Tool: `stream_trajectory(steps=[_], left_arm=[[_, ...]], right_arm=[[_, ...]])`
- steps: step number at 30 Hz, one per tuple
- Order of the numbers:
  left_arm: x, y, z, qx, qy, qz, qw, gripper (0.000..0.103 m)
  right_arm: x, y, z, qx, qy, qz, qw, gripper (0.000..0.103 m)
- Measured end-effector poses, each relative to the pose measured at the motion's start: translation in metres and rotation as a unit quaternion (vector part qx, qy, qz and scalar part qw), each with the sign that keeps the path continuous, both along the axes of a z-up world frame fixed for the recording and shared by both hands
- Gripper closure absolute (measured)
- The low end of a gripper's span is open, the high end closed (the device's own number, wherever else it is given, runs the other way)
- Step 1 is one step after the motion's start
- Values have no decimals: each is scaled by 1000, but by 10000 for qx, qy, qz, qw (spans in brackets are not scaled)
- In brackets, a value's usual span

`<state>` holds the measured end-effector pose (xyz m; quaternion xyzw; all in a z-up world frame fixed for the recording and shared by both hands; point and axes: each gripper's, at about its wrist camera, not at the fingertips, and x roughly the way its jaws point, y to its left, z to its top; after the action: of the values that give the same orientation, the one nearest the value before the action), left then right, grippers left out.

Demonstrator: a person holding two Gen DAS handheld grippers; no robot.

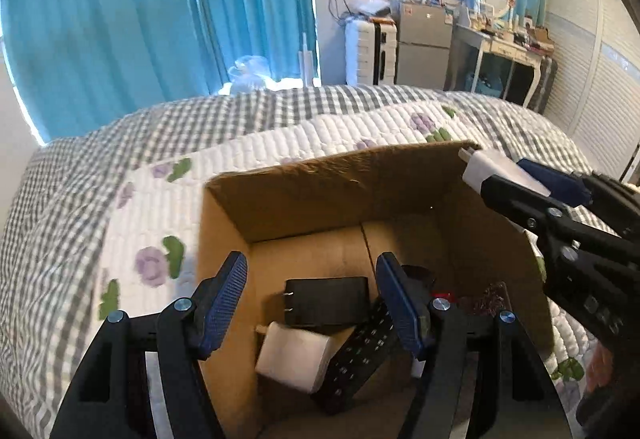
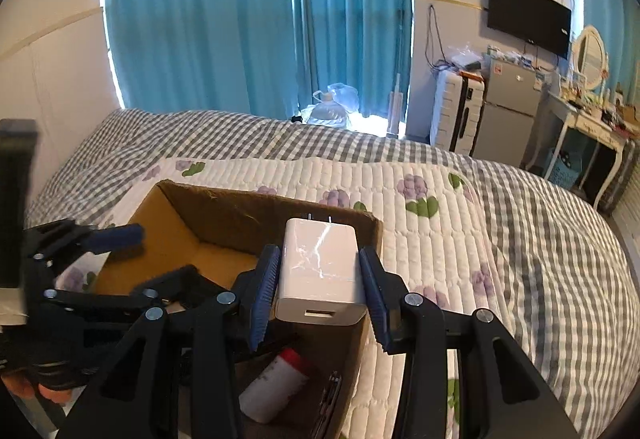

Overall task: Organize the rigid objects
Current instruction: 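Drop both chargers into the box by opening both tools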

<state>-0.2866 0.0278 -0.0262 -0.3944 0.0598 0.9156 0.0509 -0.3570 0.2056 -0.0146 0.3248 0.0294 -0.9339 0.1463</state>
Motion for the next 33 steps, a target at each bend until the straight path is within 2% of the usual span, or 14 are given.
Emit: stream_trajectory(steps=[3,13,14,15,16,18,21,25,28,33], left_arm=[[10,-11,8,125,131,42,9998,33],[6,-20,-4,-165,311,114,9993,33],[6,-20,-6,-139,305,92,9994,33],[6,-21,-8,-126,305,82,9994,33],[8,-21,-8,-152,333,91,9993,33],[10,-21,-7,-170,262,68,9995,33],[16,-21,2,-119,255,84,9996,33],[41,-19,30,-143,395,39,9991,32],[69,-18,57,-166,625,5,9979,21],[119,-21,95,-130,881,-36,9960,13]], right_arm=[[2,-5,0,56,-34,-5,10000,62],[-40,-32,-22,593,-227,144,9979,62],[-42,-33,-23,621,-209,117,9978,53],[-43,-32,-23,634,-225,85,9977,32],[-43,-30,-22,542,-200,29,9983,29],[-40,-25,-18,309,-182,33,9994,29],[-30,-19,-5,199,-197,-50,9996,29],[3,-11,32,168,-6,-121,9998,26],[32,-10,60,289,149,-163,9993,26],[91,0,102,467,364,-212,9980,21]])
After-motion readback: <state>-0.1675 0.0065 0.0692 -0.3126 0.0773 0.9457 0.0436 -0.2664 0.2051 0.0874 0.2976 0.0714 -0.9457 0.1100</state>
